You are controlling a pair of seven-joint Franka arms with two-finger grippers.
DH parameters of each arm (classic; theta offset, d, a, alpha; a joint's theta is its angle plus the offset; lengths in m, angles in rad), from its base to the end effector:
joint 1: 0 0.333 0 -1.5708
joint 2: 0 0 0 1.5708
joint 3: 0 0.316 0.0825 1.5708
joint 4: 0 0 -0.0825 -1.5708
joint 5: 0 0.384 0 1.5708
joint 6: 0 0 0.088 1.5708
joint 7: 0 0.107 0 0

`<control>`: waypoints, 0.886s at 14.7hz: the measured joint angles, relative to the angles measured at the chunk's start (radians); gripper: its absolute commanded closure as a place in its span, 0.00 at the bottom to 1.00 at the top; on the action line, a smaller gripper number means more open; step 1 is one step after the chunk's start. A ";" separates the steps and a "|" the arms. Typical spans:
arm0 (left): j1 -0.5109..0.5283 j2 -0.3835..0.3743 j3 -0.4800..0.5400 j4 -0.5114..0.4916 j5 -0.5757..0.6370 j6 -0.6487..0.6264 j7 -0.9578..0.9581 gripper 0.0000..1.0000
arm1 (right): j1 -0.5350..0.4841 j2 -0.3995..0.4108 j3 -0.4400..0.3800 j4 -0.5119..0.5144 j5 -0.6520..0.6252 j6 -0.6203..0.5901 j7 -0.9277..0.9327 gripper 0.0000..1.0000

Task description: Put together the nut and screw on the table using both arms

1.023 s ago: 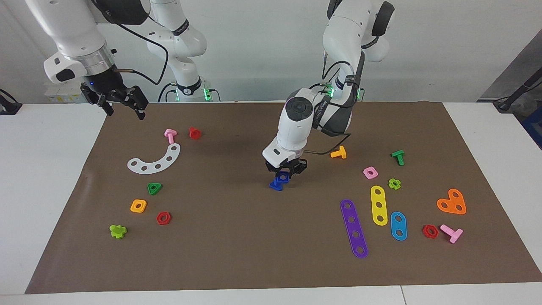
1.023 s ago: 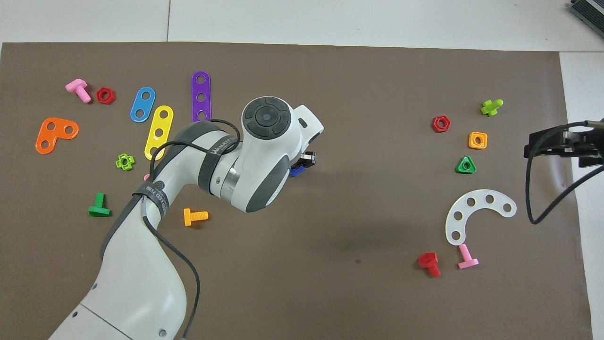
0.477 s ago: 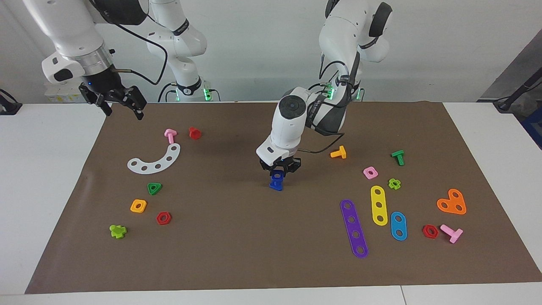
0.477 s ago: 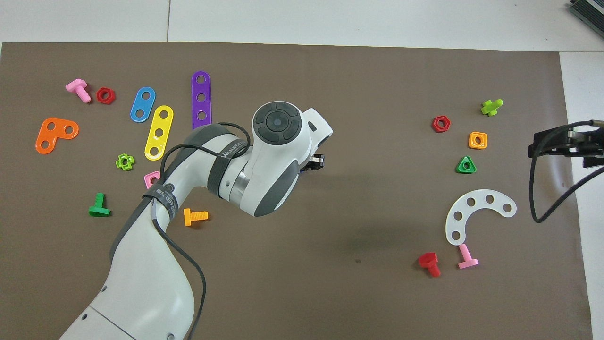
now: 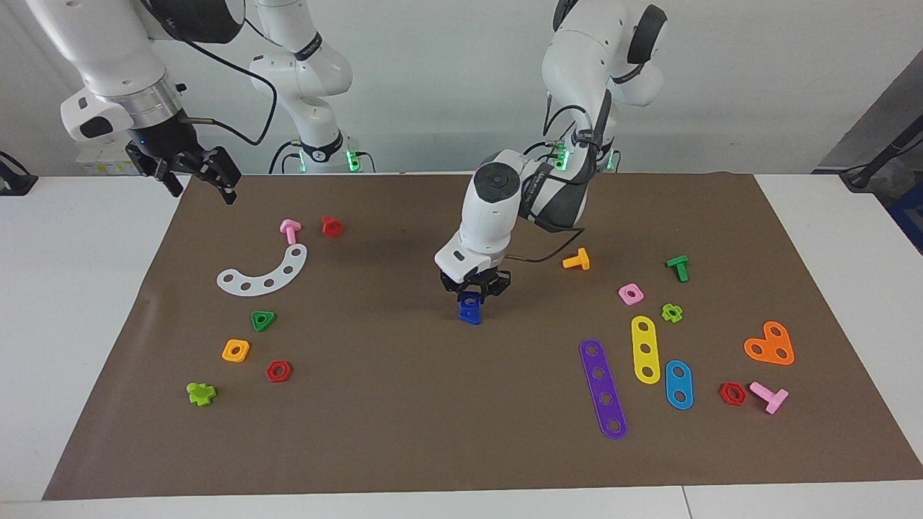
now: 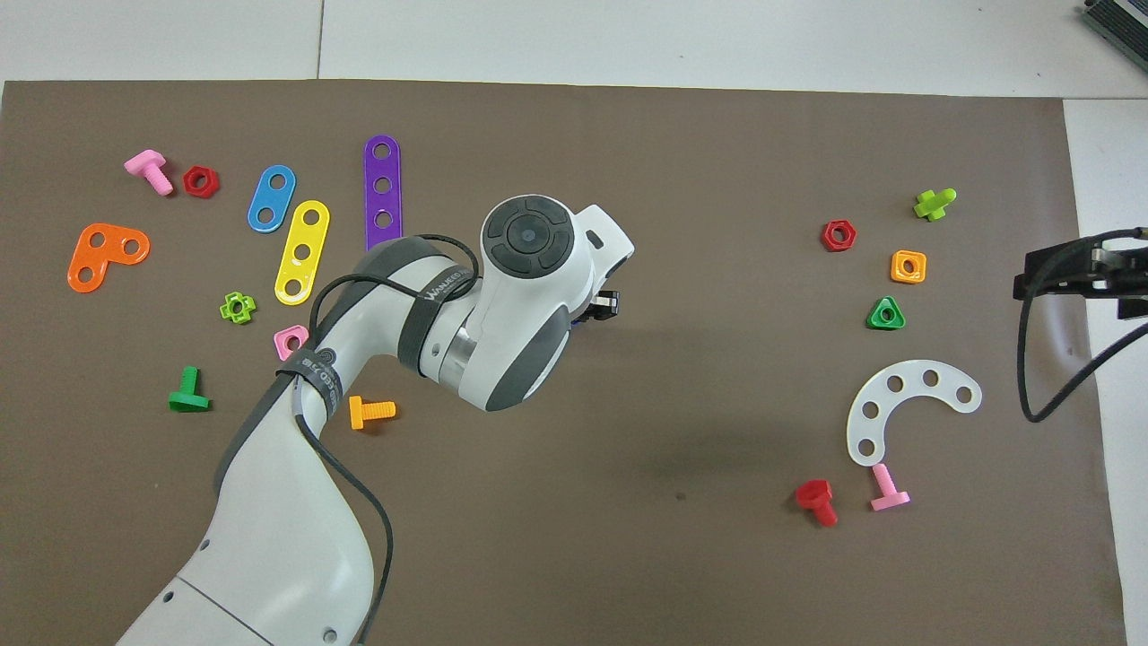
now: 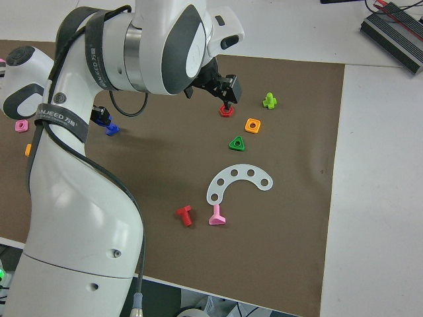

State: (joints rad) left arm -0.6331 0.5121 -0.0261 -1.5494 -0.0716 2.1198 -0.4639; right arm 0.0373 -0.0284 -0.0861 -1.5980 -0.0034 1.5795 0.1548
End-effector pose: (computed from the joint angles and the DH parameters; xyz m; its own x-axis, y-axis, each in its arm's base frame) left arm 0.5518 -0.4283 0.3584 0.9878 -0.1546 0.0168 -0.1555 -0.9834 0.0932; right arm 0.5458 -0.0277 0.6280 0.9793 -0.2022 0.0098 -0.2022 -0.9794 -0.0006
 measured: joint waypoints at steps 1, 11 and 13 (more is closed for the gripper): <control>0.000 0.005 0.001 -0.001 0.000 0.002 0.000 0.75 | 0.003 0.000 0.002 0.000 0.000 0.000 0.000 0.00; 0.000 0.022 0.004 -0.018 0.000 0.013 0.000 0.60 | 0.009 0.000 0.003 0.000 0.000 0.000 0.000 0.00; 0.000 0.023 0.004 -0.028 0.000 0.028 0.000 0.43 | 0.009 0.000 0.003 0.000 0.000 0.000 0.000 0.00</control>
State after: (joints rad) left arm -0.6331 0.5348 -0.0225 -1.5776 -0.0716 2.1478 -0.4641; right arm 0.0467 -0.0286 -0.0829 -1.5981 -0.0033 1.5795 0.1548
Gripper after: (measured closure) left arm 0.537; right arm 0.000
